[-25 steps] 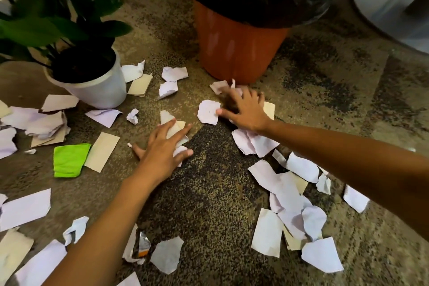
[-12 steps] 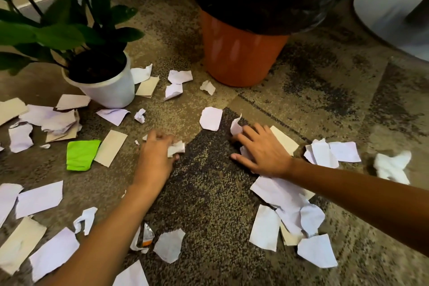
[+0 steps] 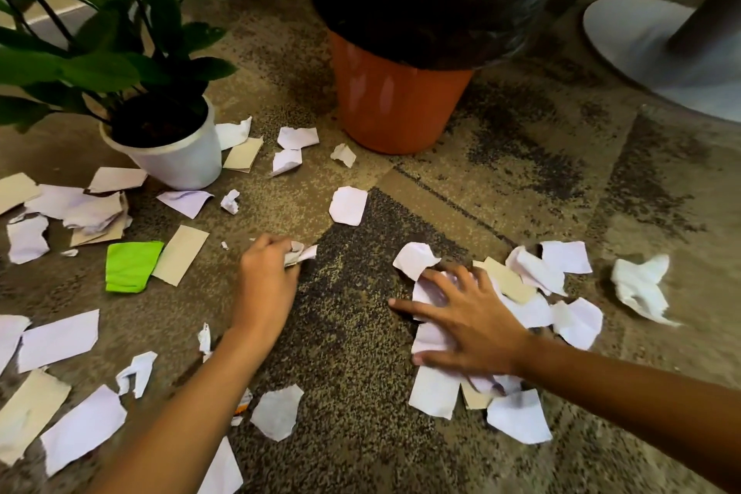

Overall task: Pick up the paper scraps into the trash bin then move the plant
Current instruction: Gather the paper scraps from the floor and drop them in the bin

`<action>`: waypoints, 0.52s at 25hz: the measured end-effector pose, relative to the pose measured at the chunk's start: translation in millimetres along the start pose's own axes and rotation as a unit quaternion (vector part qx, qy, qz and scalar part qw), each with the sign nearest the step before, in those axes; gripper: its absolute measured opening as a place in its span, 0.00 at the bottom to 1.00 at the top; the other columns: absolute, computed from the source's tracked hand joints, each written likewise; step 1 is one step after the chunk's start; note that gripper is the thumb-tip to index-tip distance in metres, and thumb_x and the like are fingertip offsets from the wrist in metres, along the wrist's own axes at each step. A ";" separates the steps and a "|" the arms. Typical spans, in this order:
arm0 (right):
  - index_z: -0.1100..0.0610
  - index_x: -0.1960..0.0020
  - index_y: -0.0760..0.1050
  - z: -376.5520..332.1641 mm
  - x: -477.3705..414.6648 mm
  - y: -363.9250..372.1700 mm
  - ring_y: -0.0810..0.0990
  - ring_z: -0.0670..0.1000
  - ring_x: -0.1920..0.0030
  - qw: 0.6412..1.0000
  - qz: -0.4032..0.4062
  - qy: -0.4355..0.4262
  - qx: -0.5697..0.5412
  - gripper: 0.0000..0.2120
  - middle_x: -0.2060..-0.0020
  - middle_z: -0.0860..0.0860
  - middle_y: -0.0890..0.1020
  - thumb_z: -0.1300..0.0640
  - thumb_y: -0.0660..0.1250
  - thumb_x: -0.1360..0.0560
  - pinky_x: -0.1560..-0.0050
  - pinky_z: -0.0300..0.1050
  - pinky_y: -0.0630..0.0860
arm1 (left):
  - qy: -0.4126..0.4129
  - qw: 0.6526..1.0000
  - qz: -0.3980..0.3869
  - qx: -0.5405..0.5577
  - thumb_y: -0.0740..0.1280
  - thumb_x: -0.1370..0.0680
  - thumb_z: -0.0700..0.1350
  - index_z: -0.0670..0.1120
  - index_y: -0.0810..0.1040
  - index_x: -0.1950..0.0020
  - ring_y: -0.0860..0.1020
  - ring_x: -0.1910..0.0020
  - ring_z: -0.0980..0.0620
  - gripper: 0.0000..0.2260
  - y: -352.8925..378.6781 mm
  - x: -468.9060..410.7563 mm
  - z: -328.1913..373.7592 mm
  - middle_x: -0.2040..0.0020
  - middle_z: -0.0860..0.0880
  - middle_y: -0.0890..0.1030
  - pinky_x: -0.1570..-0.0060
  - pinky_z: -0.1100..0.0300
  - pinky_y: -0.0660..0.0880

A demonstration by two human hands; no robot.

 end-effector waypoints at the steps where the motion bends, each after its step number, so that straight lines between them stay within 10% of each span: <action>1: 0.34 0.29 0.59 -4.7 6.8 0.3 0.71 0.58 0.39 1.000 0.019 0.010 -0.007 0.31 0.35 0.54 0.72 0.25 0.48 0.29 0.46 0.58 0.72 | 0.001 1.000 0.000 0.004 0.71 0.29 0.32 0.39 0.82 0.46 0.79 0.53 0.45 0.12 2.0 0.8 5.2 0.50 0.42 0.79 0.46 0.57 0.73; 7: 0.50 0.52 0.74 -13.9 18.6 -4.5 0.75 0.50 0.62 0.993 0.089 -0.015 -0.078 0.11 0.57 0.50 0.77 0.43 0.64 0.25 0.70 0.40 0.70 | -0.047 0.996 -0.073 0.017 0.73 0.28 0.40 0.44 0.84 0.47 0.81 0.53 0.46 0.10 19.5 1.7 23.5 0.50 0.43 0.84 0.54 0.64 0.70; 13: 0.57 0.59 0.74 9.2 -13.8 -60.9 0.76 0.53 0.69 0.962 0.232 0.001 -0.141 0.06 0.64 0.52 0.76 0.58 0.69 0.26 0.74 0.48 0.74 | -0.070 0.994 -0.061 0.060 0.75 0.30 0.47 0.45 0.85 0.51 0.79 0.60 0.51 0.11 1.2 -17.9 55.6 0.56 0.44 0.85 0.61 0.63 0.67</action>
Point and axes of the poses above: each hand's wrist, its own x-axis away from the middle knuckle, its own y-axis out of the palm, z = x × y, the point moved 6 cm from there along -x, towards the middle knuckle
